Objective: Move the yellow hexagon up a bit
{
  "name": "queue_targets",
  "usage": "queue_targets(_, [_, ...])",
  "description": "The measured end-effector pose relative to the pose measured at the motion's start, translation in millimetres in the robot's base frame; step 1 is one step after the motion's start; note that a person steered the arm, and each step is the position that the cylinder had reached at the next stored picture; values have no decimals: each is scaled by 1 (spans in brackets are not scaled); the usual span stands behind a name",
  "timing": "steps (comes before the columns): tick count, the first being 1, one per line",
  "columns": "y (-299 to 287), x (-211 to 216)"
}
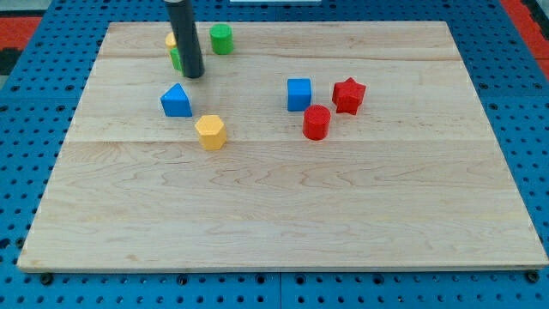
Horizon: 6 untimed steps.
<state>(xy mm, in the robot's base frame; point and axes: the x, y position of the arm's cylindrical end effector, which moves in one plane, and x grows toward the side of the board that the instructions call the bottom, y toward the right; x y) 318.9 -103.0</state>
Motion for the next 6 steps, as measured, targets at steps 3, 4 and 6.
queue_targets(3, [59,174])
queue_targets(4, [40,134])
queue_targets(6, [45,122])
